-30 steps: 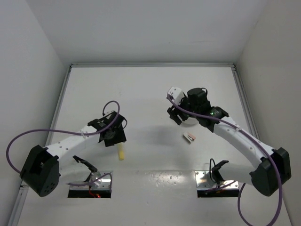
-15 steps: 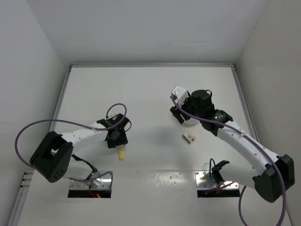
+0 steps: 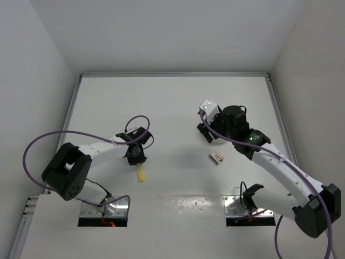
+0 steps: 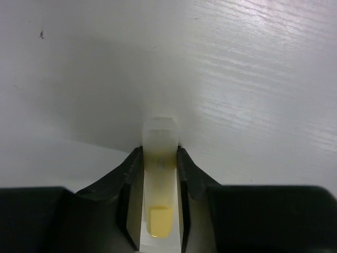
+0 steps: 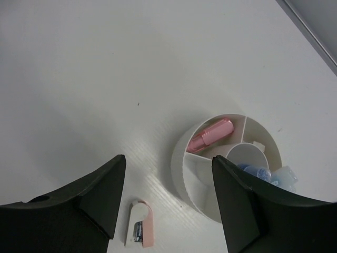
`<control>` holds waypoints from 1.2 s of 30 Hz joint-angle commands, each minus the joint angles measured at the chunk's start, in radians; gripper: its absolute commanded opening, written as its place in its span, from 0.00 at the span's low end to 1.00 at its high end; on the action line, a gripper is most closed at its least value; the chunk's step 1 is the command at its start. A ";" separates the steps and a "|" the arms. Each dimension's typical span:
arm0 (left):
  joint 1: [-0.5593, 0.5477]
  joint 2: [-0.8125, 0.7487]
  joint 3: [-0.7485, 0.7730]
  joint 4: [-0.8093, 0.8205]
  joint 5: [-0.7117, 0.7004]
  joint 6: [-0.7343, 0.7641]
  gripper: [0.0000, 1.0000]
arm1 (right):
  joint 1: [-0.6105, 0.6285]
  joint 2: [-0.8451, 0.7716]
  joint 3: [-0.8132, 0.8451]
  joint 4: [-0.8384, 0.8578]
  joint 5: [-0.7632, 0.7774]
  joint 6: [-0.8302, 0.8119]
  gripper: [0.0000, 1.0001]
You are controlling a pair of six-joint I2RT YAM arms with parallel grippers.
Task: Sort the stationery into containers
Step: Pick up the pen from the center of the board, then place the pen in the storage box.
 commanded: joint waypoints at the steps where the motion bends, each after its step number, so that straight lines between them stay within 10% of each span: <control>1: -0.001 -0.010 0.020 0.022 0.021 0.013 0.00 | -0.003 -0.034 -0.017 0.053 0.049 0.016 0.67; 4: -0.012 -0.075 0.092 -0.001 0.032 0.040 0.00 | -0.003 -0.063 -0.041 0.110 0.205 0.016 0.63; 8: -0.092 -0.139 0.236 0.037 0.071 0.166 0.00 | -0.003 -0.090 -0.146 0.343 0.661 -0.051 0.00; 25: -0.389 0.228 0.508 1.077 0.149 0.555 0.00 | -0.215 -0.278 -0.359 1.084 1.064 -0.254 0.00; 36: -0.489 0.448 0.851 1.038 0.127 0.761 0.00 | -0.233 -0.280 -0.388 1.087 1.035 -0.228 0.00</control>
